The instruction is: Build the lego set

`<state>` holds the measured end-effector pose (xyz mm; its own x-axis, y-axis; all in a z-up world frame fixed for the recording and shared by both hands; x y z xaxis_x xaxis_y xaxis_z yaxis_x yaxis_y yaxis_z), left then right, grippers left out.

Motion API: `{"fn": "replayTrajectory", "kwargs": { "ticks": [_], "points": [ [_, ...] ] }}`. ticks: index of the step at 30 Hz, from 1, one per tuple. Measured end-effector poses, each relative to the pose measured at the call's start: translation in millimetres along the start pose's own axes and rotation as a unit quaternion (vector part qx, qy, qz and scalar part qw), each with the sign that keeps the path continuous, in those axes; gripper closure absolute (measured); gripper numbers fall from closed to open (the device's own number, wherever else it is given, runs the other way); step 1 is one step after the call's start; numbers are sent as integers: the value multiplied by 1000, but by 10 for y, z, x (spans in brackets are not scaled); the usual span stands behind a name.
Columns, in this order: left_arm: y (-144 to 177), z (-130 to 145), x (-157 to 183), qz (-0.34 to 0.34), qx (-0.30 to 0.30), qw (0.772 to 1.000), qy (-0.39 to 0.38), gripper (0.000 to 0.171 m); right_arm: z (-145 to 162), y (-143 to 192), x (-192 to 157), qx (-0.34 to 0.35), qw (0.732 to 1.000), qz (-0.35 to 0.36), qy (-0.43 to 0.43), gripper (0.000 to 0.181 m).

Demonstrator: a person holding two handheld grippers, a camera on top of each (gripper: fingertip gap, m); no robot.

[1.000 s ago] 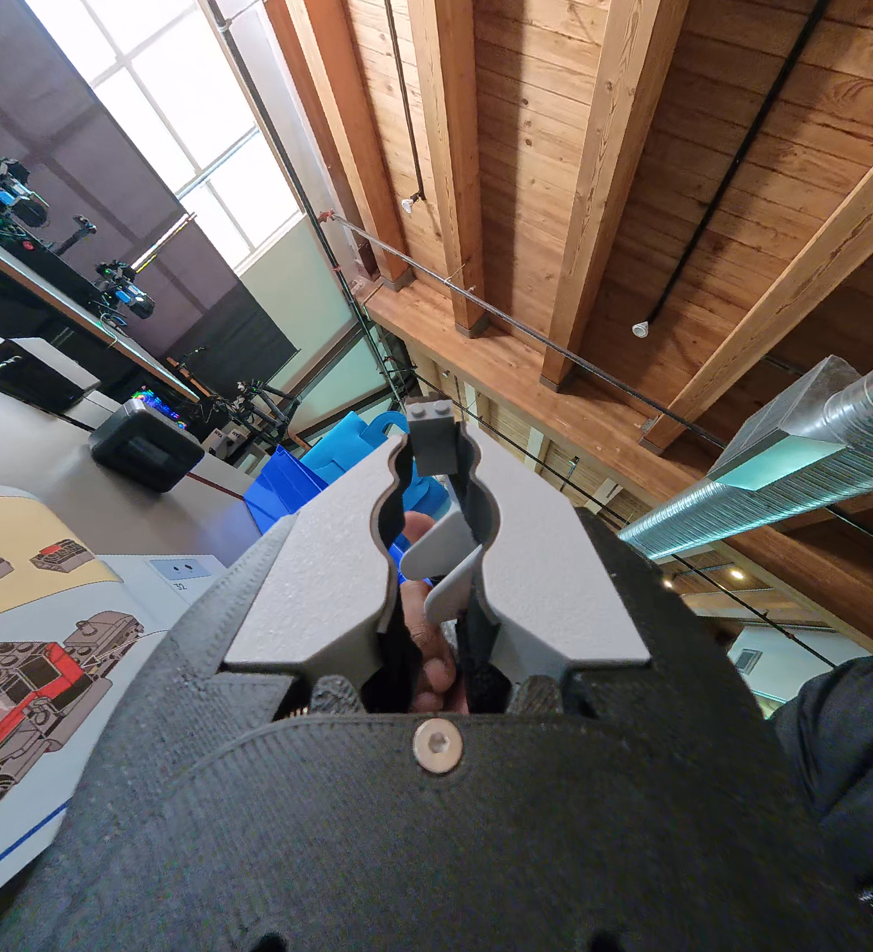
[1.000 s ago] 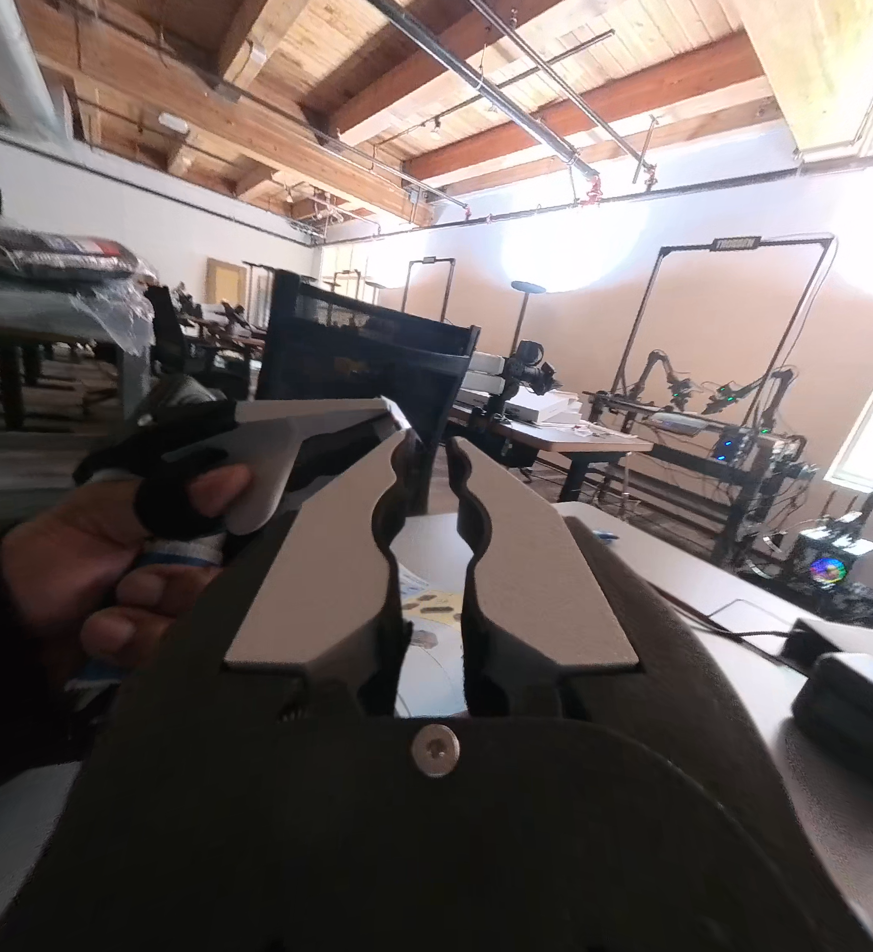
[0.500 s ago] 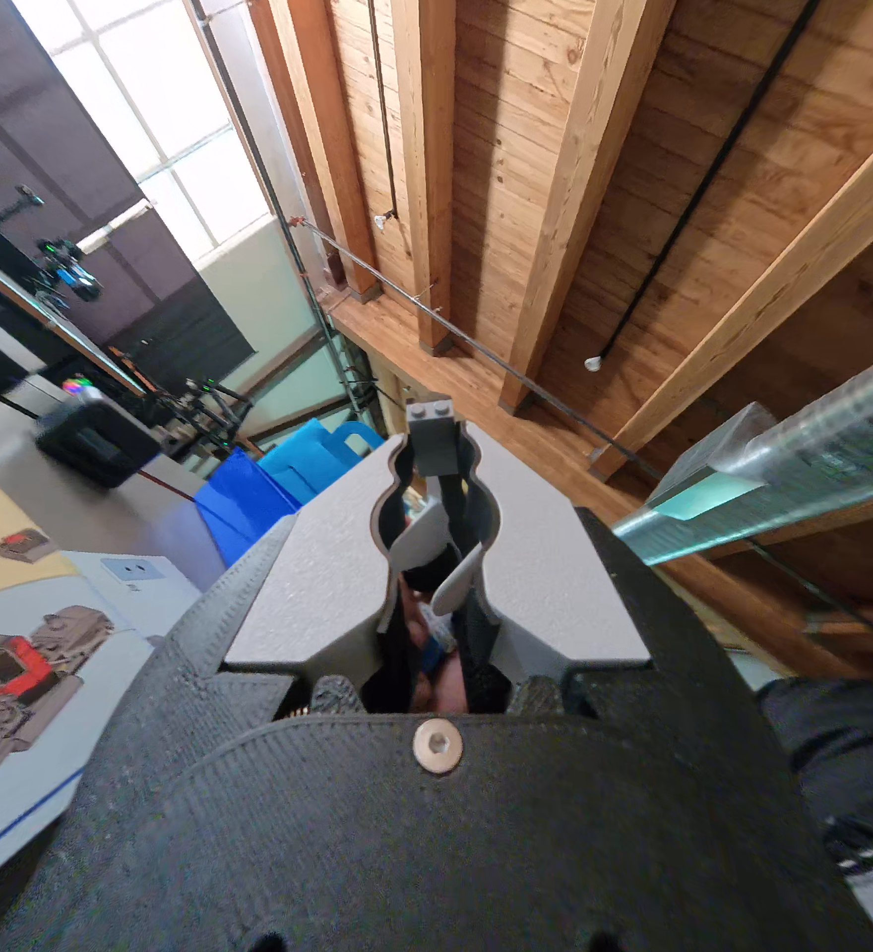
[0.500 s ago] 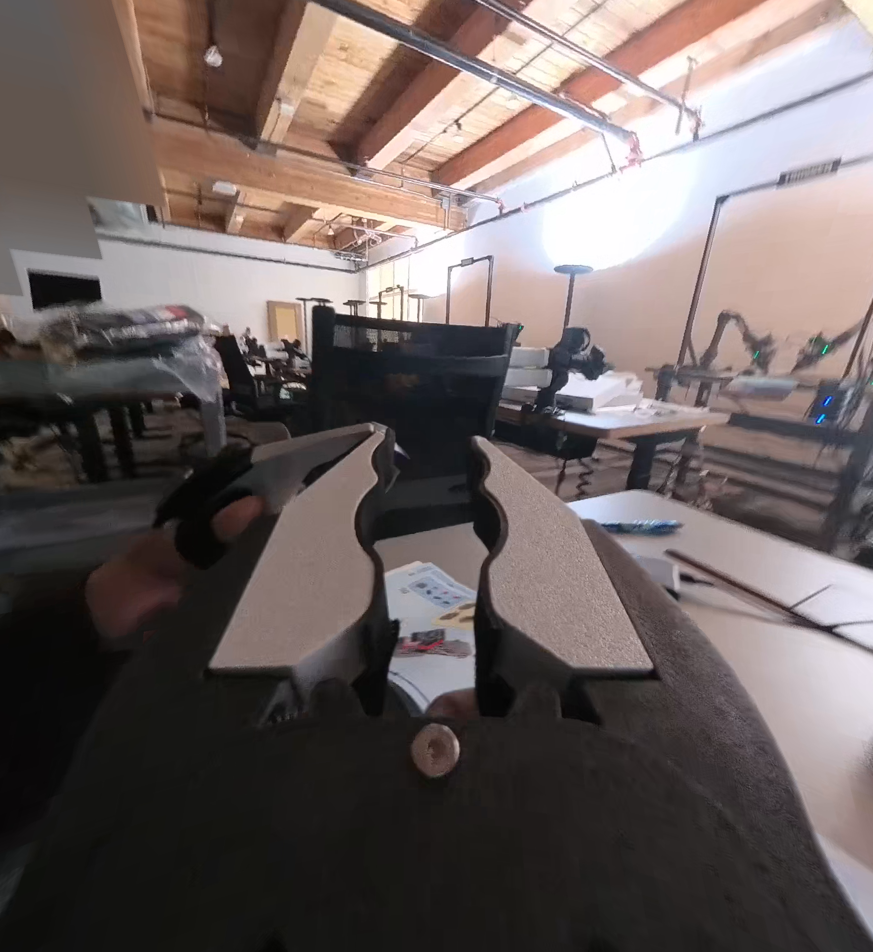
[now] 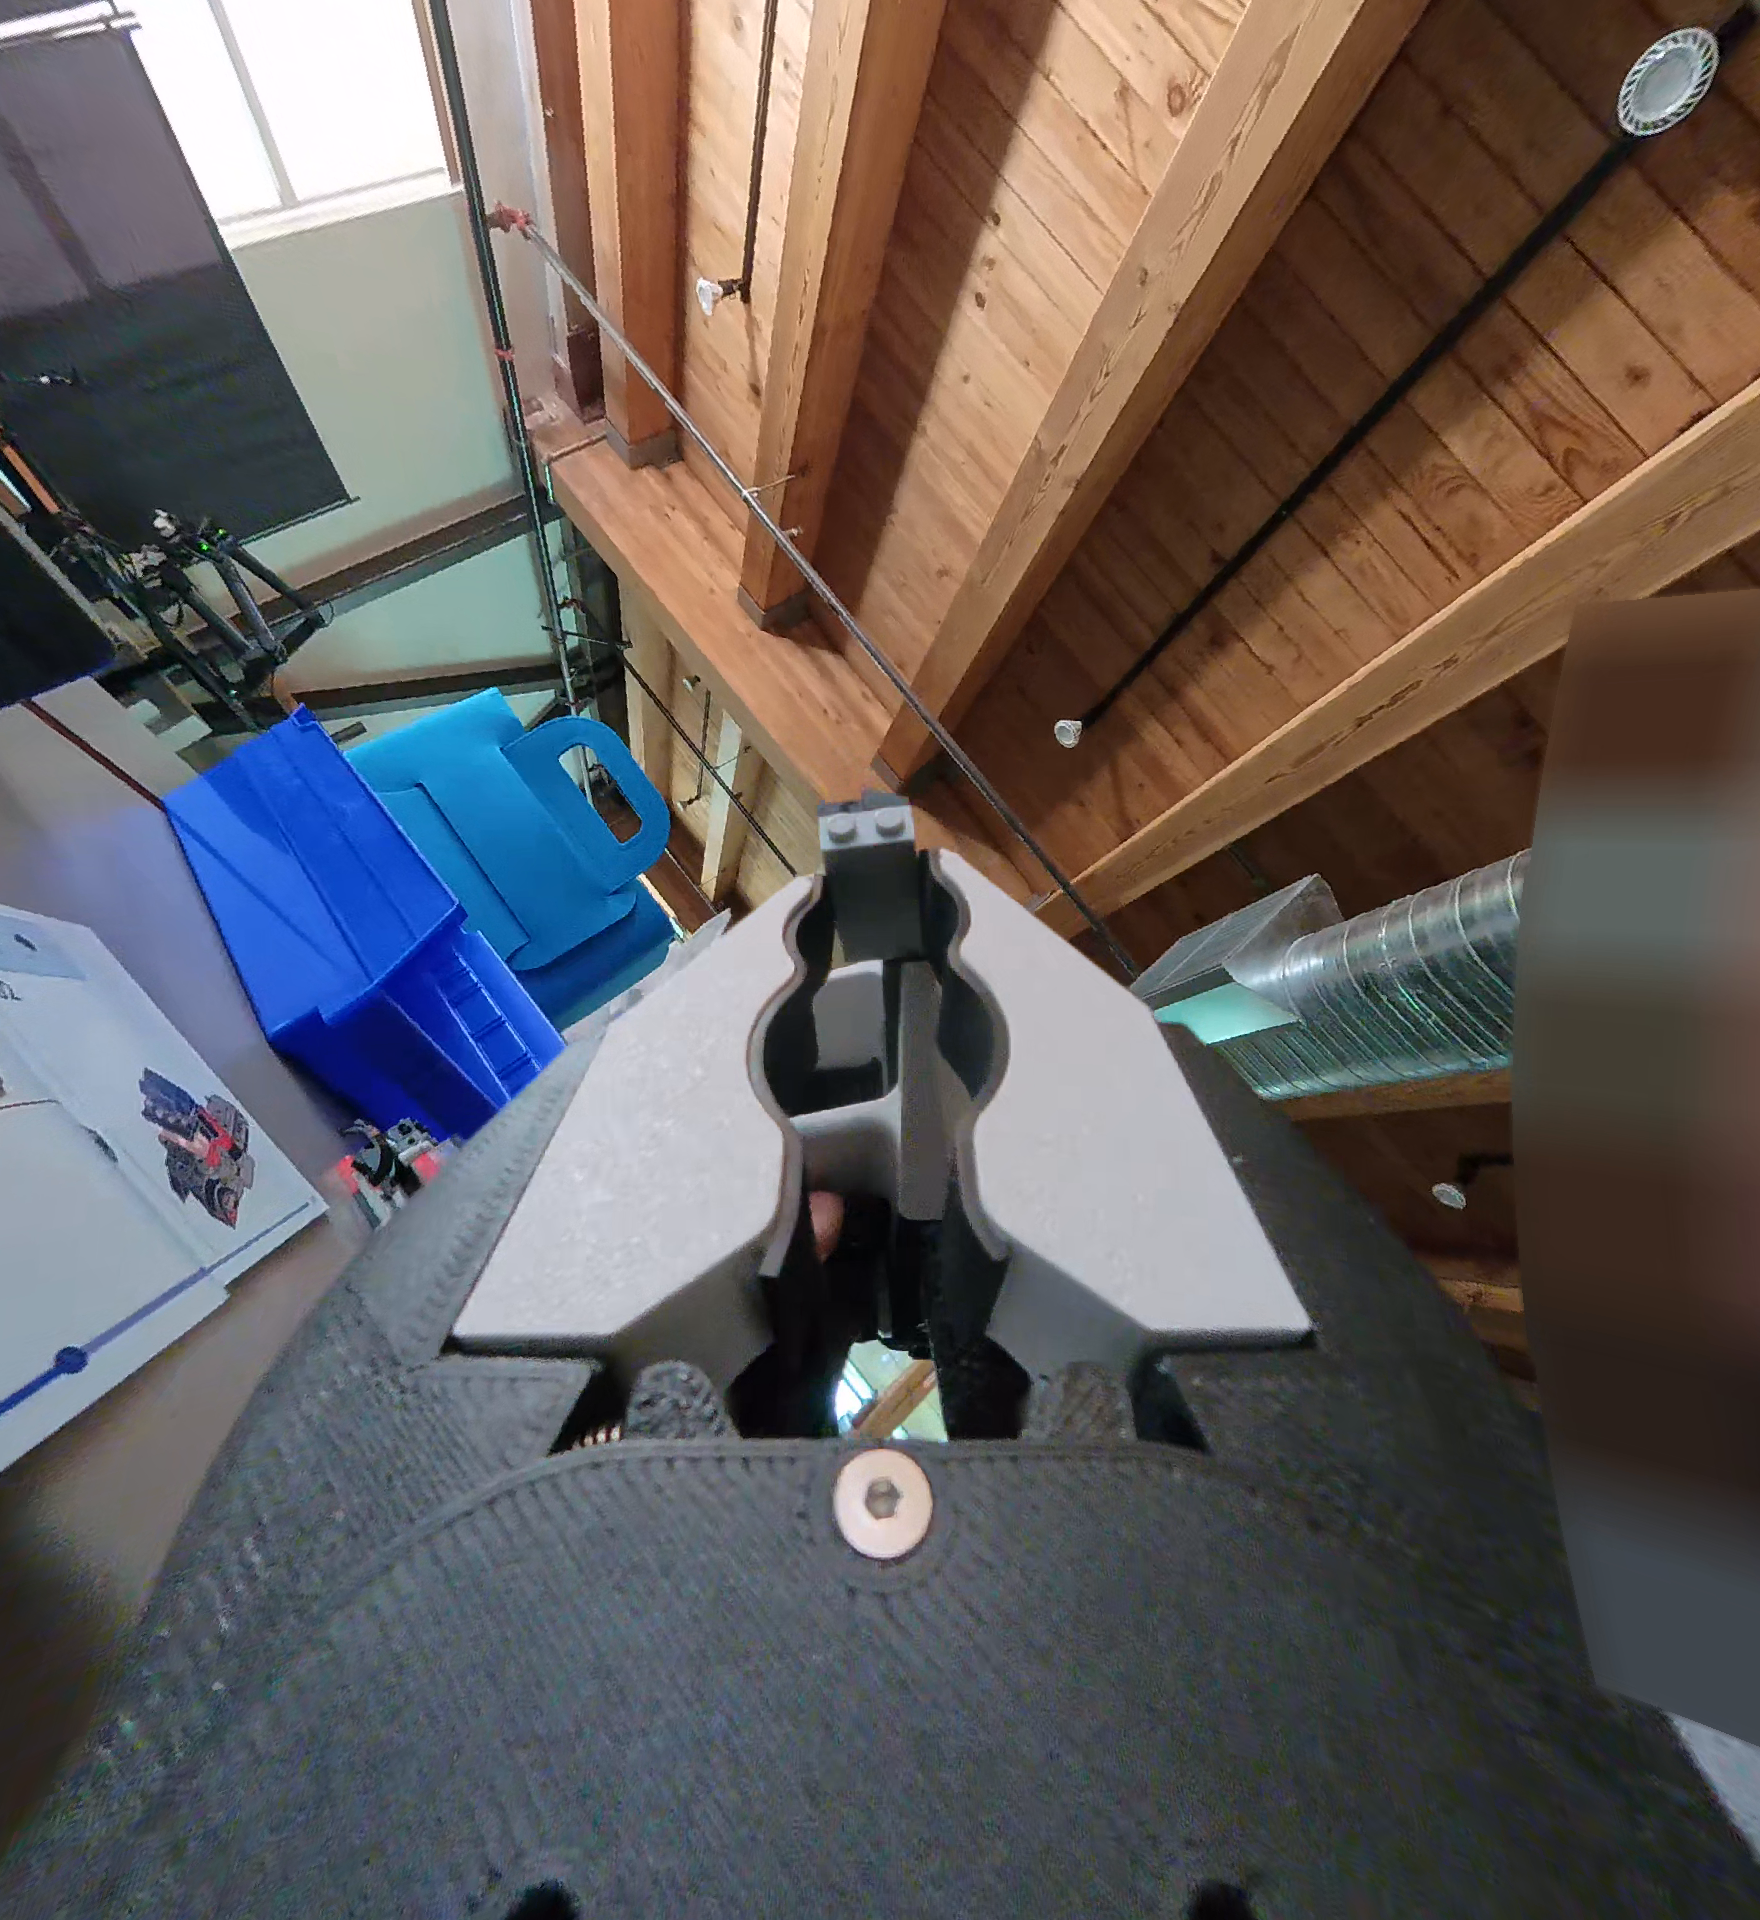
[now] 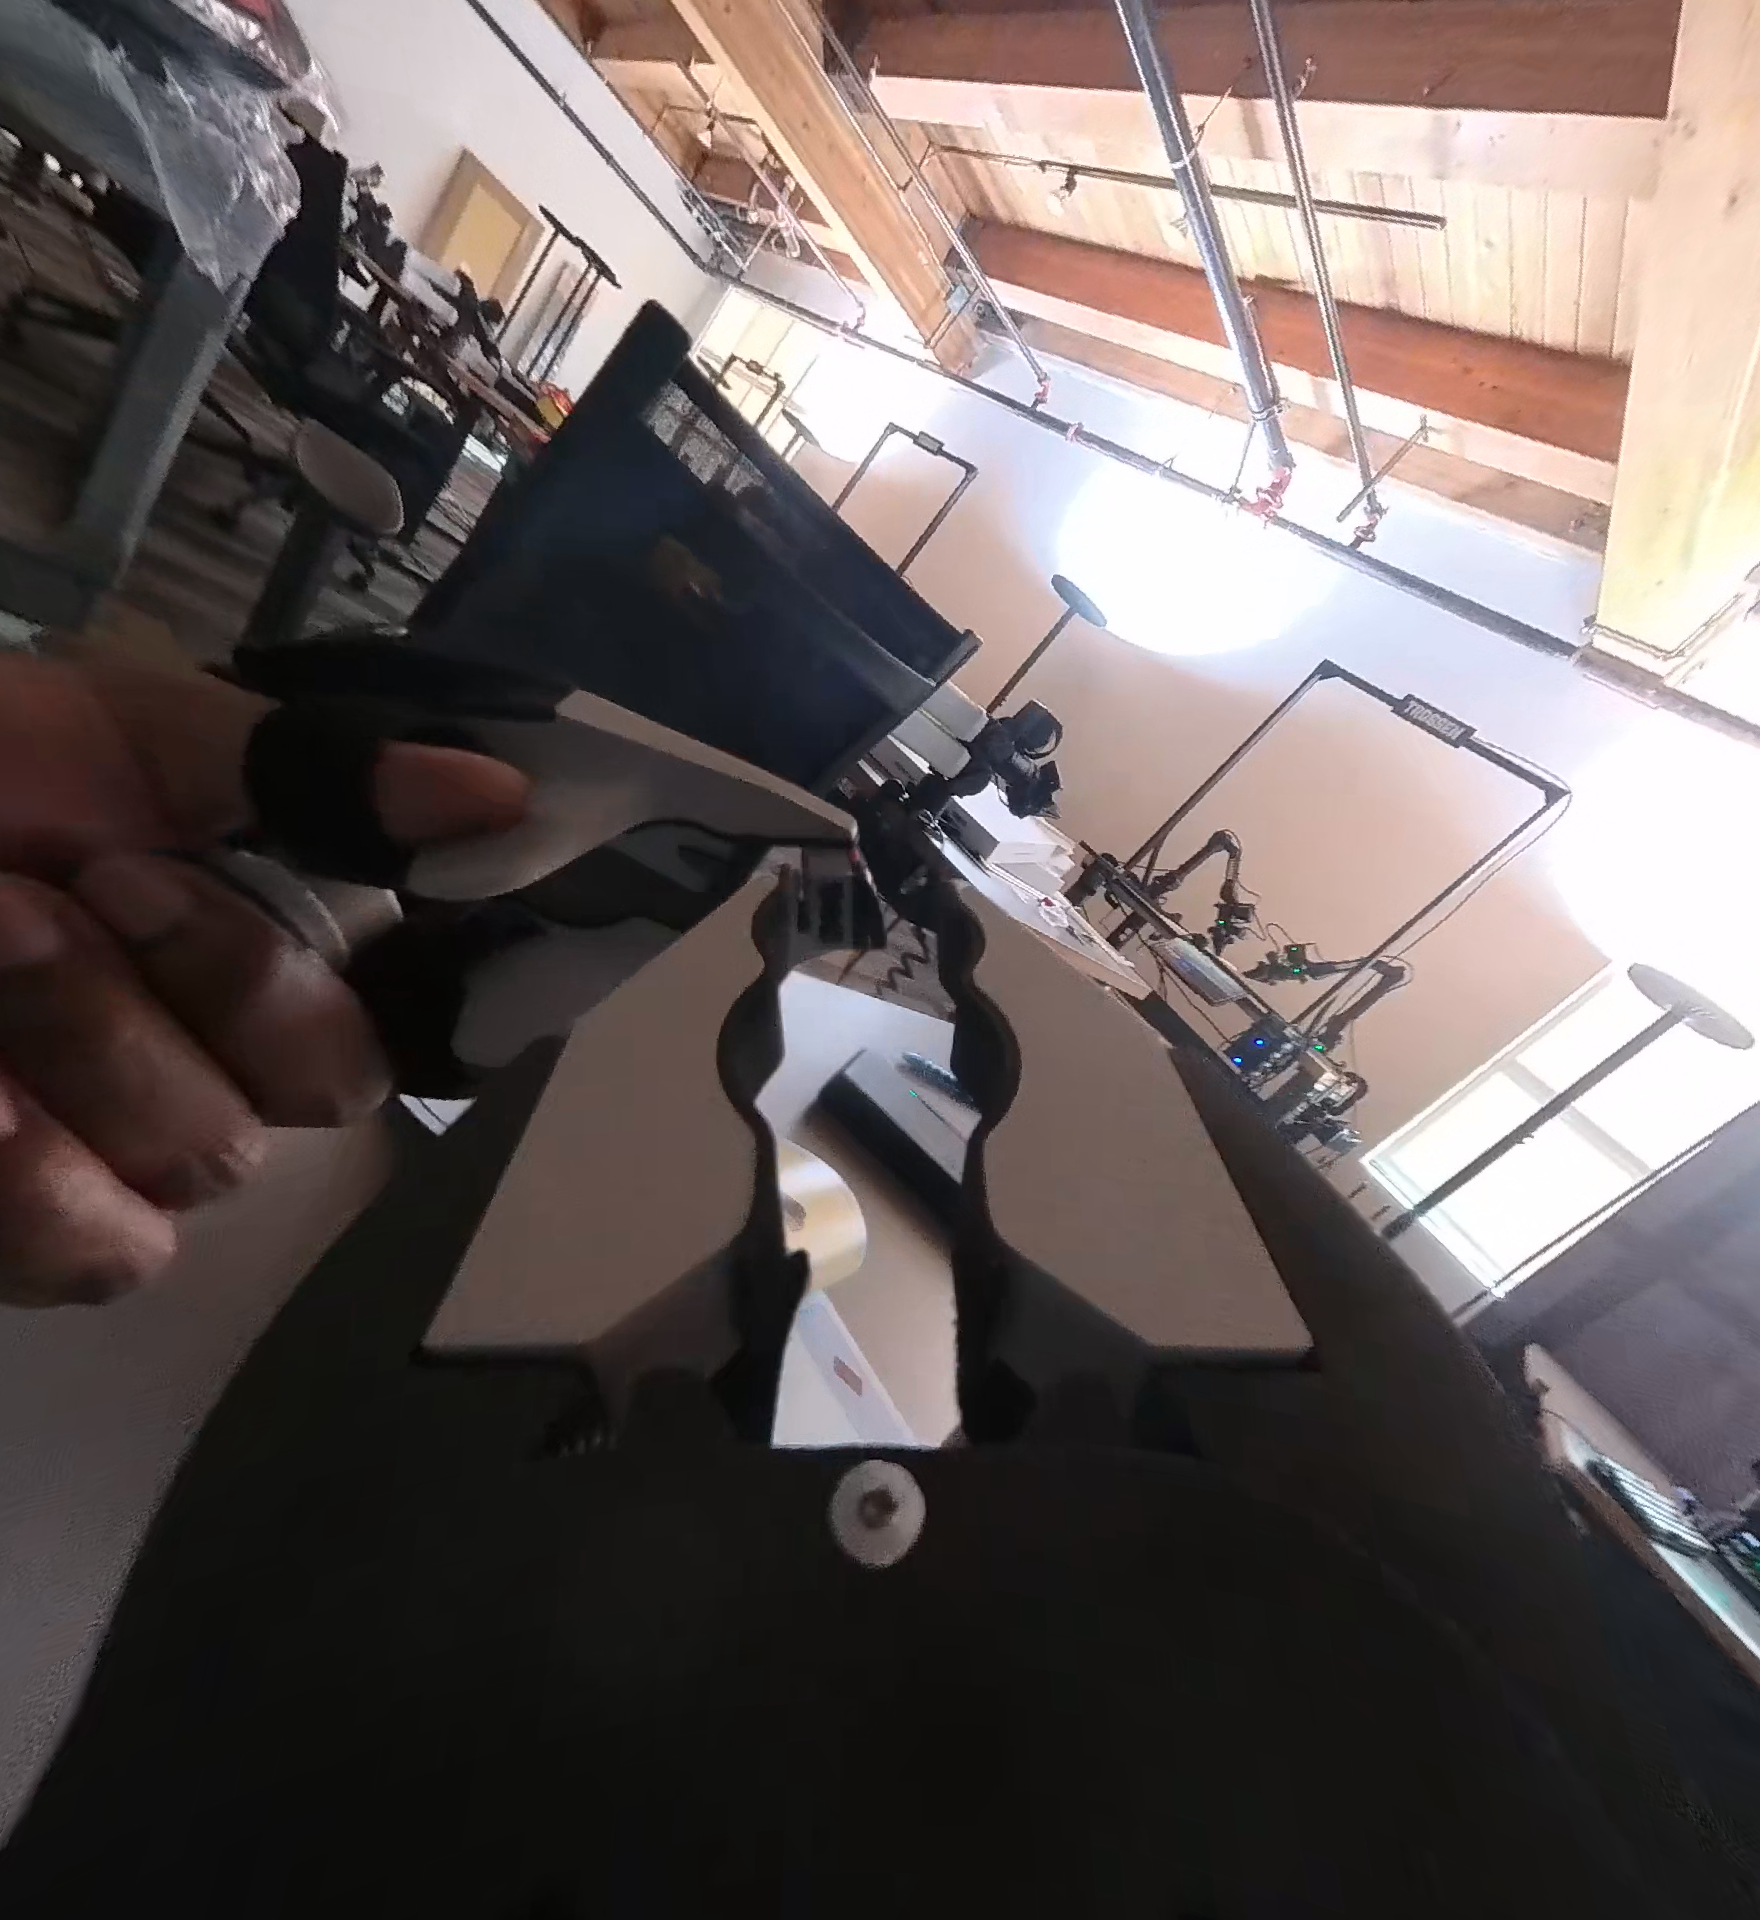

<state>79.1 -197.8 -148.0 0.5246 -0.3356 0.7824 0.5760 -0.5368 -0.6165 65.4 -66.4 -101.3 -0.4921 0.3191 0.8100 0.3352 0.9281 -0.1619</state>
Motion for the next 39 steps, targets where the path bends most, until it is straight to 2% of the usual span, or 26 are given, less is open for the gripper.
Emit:
{"fn": "replayTrajectory", "kwargs": {
  "ticks": [8,28,32,35,39],
  "points": [
    [-13,28,-52,-21,-17,1000,14,154,17,-9,-54,-18,998,-14,53,168],
    [1,41,-116,-68,-11,998,-2,153,63,-6,-65,-44,993,-39,100,169],
    [-9,31,-100,-22,-1,1000,21,153,29,-35,-74,-29,998,-7,50,167],
    [21,3,-115,34,23,997,69,153,10,-39,-20,-13,1000,-6,-5,150],
    [40,-7,-134,70,29,990,116,153,7,-7,14,6,1000,-9,-27,149]
  ]
}}
Point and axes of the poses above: each gripper's, where its closed fingertips meet, y back along the fingers, z out of its underside, x = y × z across the jaws, the point moved 9 cm from there along y, back along the fingers, and after that the axes turned 15 degrees about y, right-handed, at the moved point
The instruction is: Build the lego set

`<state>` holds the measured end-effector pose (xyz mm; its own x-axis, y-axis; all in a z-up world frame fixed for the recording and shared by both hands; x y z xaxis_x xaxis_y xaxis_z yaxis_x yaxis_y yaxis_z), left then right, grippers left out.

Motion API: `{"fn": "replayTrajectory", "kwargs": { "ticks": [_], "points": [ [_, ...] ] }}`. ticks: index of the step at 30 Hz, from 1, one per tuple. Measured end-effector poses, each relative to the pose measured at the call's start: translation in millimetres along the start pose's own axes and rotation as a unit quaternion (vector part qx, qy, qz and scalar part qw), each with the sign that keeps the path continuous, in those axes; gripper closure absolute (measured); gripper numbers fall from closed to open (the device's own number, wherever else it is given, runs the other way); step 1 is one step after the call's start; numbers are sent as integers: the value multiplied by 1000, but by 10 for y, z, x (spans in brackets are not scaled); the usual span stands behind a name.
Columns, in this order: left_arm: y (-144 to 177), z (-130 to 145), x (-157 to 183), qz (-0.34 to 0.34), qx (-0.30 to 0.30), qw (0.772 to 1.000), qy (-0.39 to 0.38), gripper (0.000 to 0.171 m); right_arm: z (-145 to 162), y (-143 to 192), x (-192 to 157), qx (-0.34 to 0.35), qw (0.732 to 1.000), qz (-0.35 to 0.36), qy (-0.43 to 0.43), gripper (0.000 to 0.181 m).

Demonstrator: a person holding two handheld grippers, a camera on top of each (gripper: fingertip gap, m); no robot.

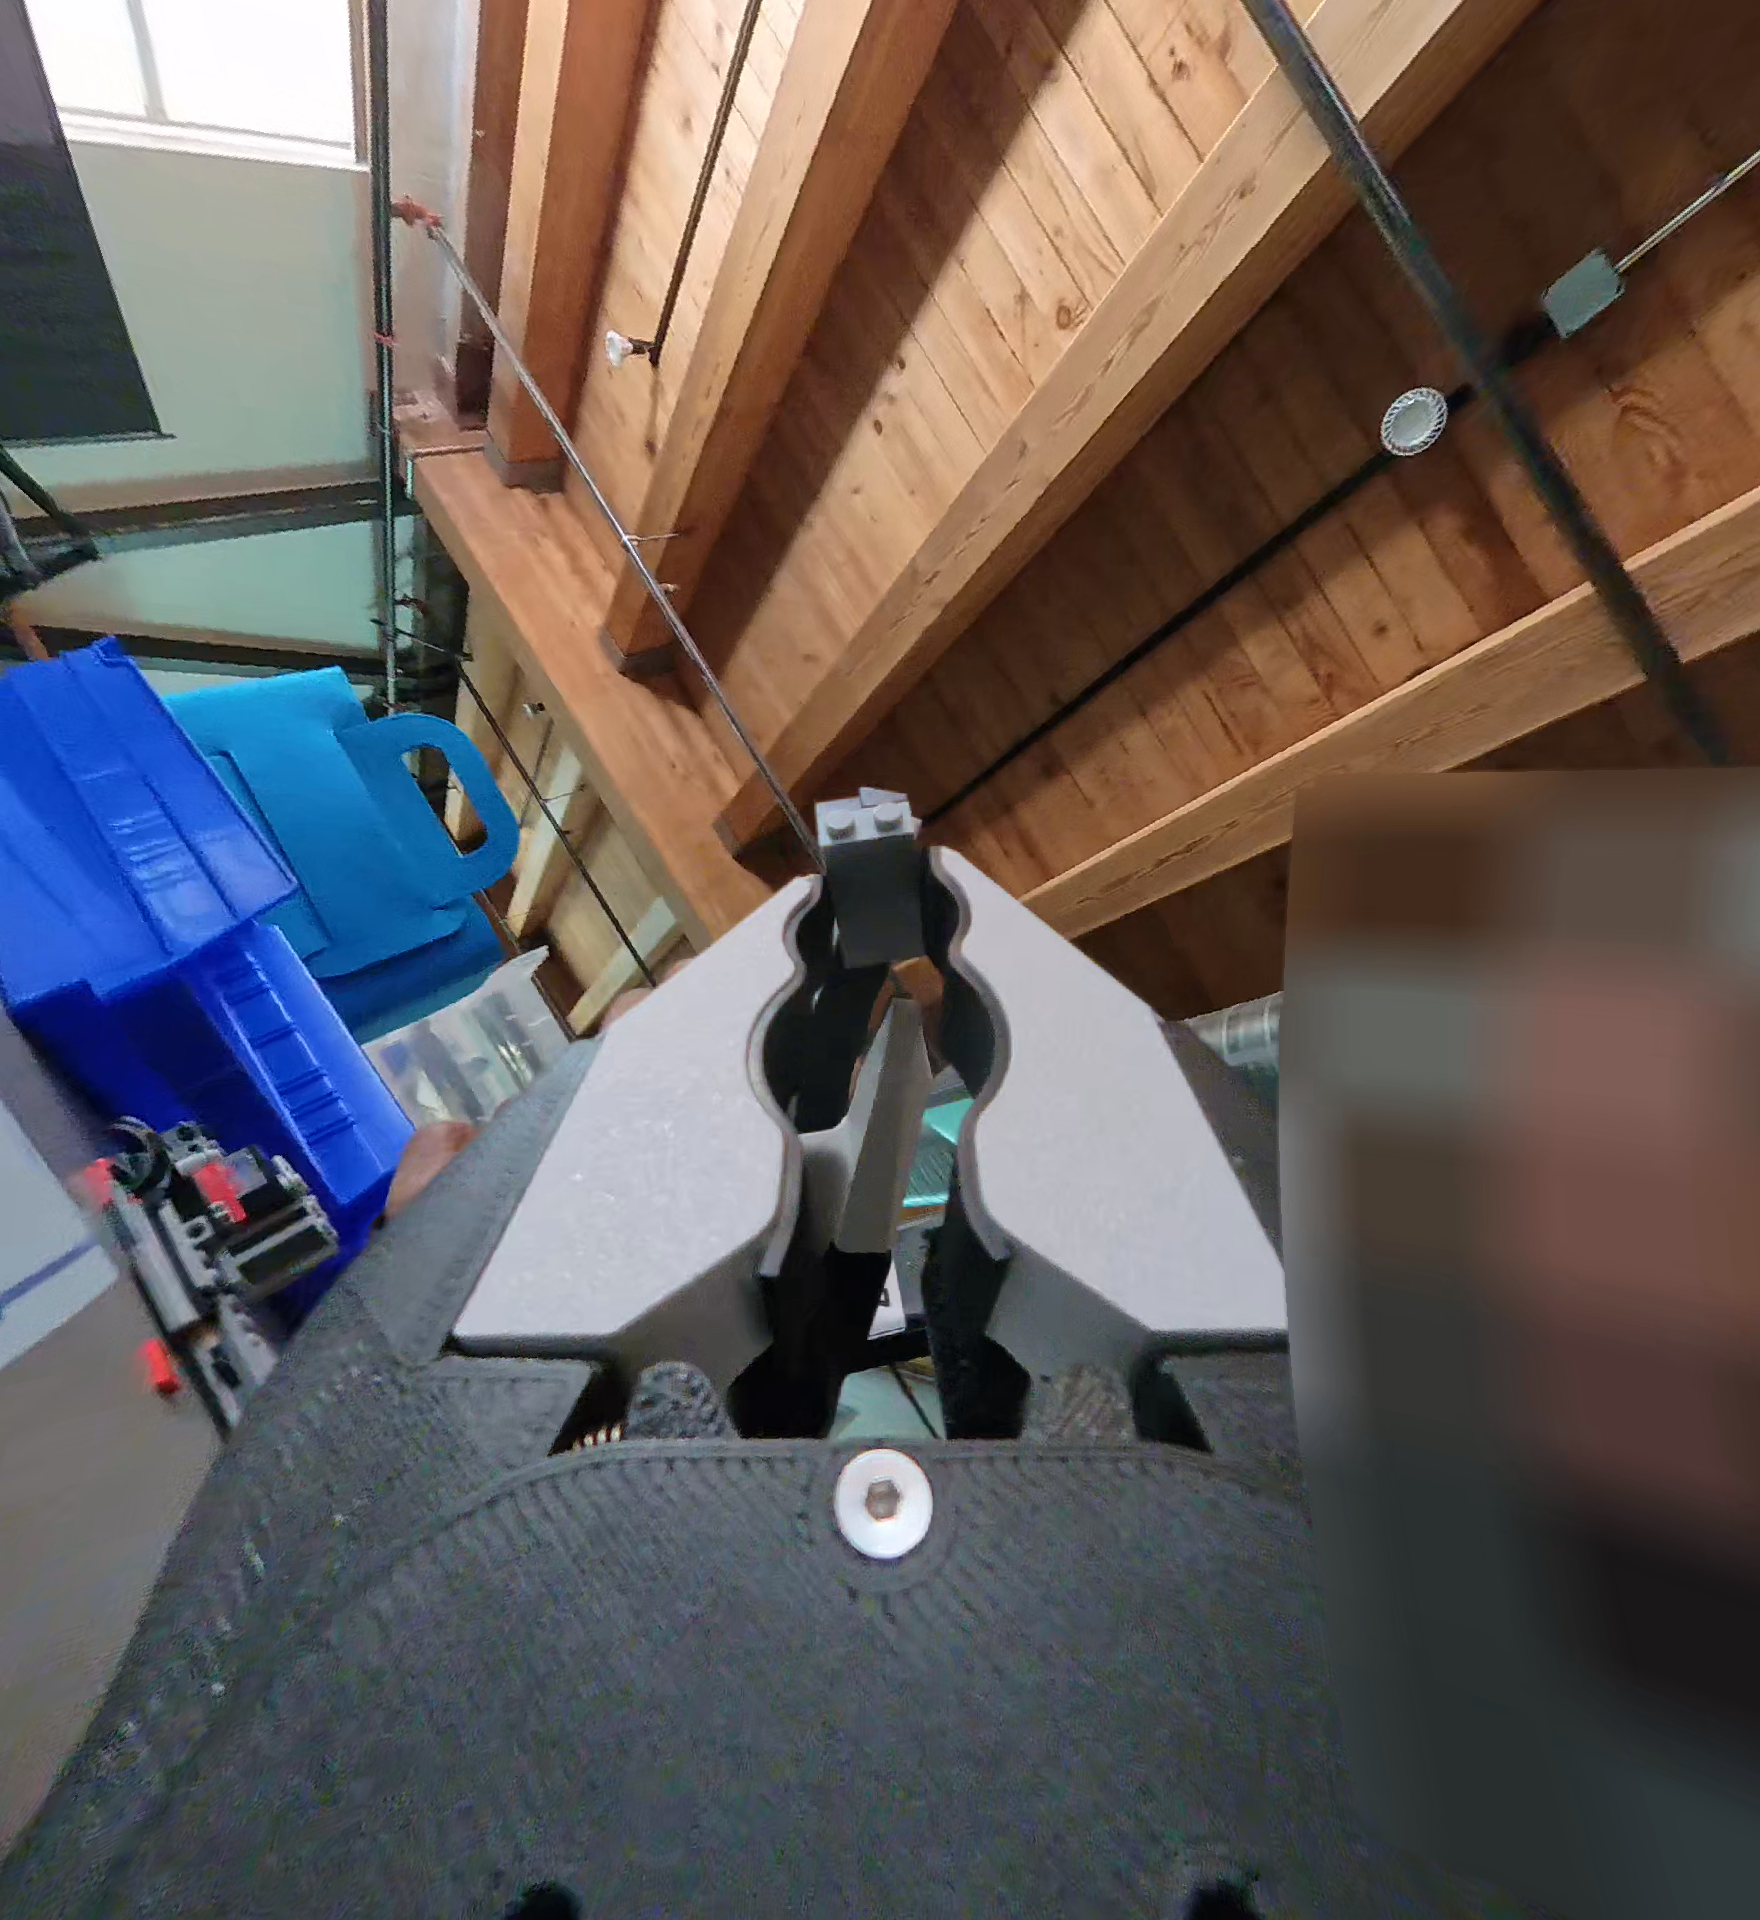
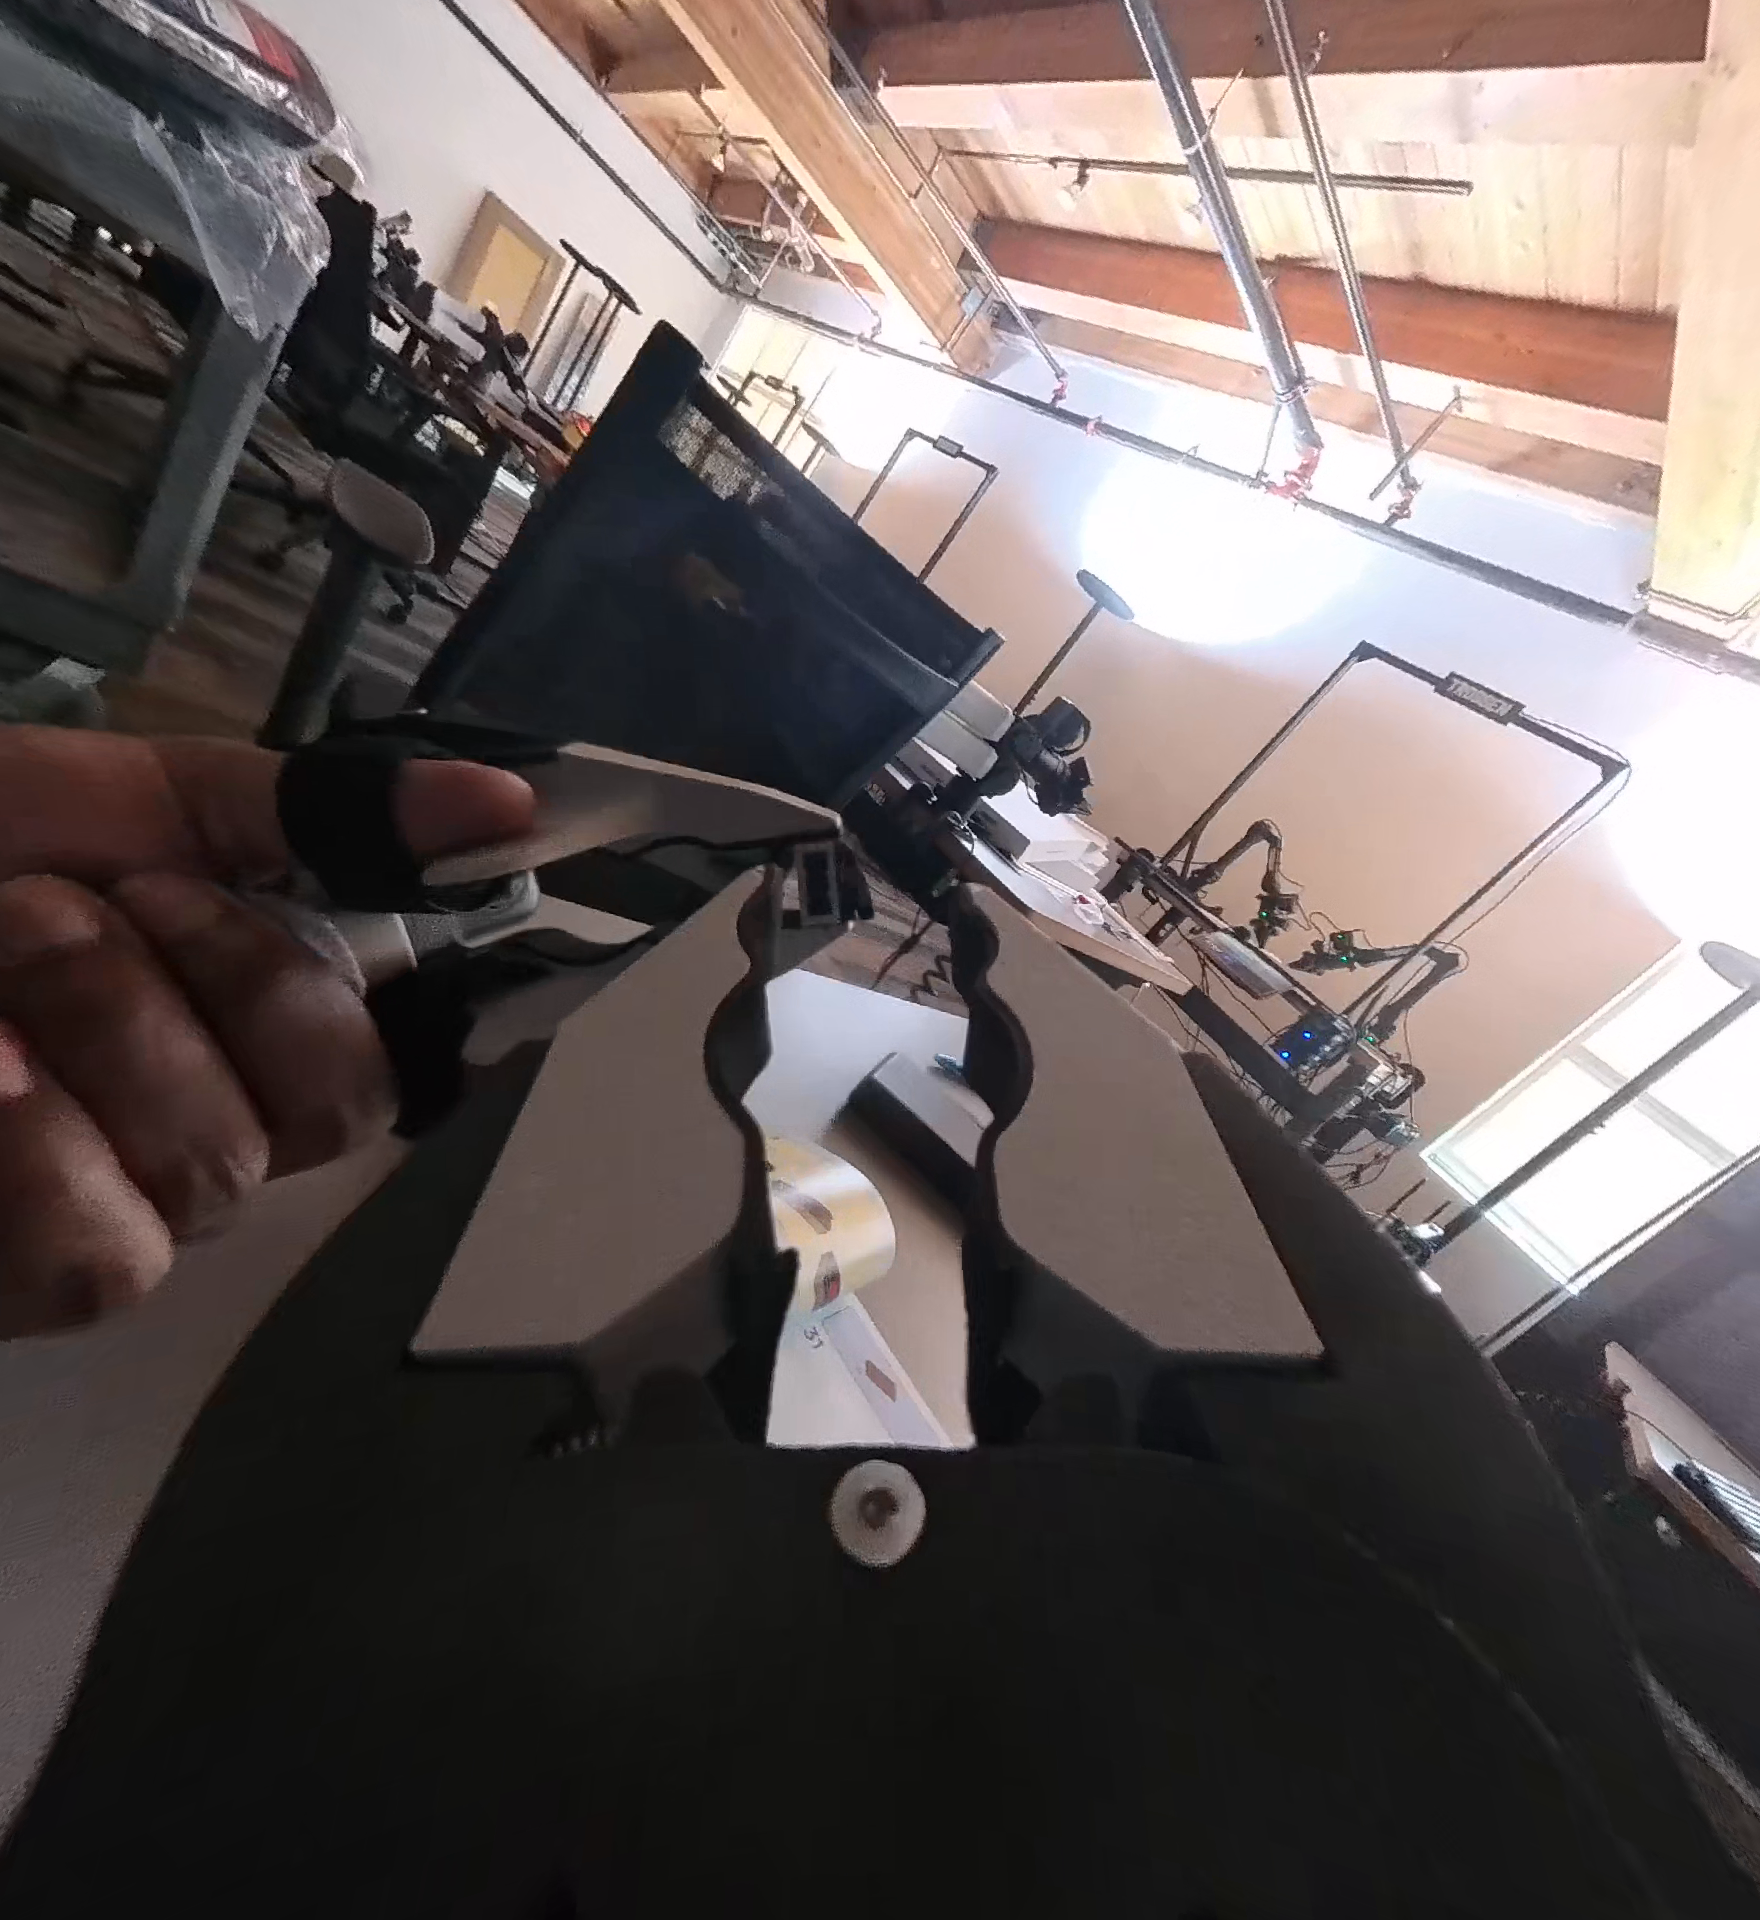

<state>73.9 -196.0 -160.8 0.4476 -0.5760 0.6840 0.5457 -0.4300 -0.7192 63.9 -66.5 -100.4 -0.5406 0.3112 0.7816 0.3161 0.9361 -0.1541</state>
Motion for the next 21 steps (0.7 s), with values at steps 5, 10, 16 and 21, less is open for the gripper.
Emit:
{"fn": "replayTrajectory", "kwargs": {
  "ticks": [5,10,16,21],
  "points": [
    [-59,68,-23,14,-21,999,26,153,-23,-20,-60,-5,999,-6,39,151],
    [-92,111,-38,22,-34,998,45,153,-30,15,-35,0,998,13,59,166],
    [-99,125,-54,10,-30,998,45,152,-14,36,-17,0,998,7,62,166],
    [-96,123,-65,-4,-25,999,37,153,5,45,-2,-11,997,-7,72,166]
  ]
}}
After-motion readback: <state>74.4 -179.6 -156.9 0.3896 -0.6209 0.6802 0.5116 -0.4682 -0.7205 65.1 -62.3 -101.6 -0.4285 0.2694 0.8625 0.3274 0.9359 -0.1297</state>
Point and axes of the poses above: each gripper's, where its closed fingertips meet, y back along the fingers, z out of its underside, x = y × z across the jaws, the point moved 9 cm from there along y, back along the fingers, and after that the axes turned 15 degrees about y, right-handed, at the moved point
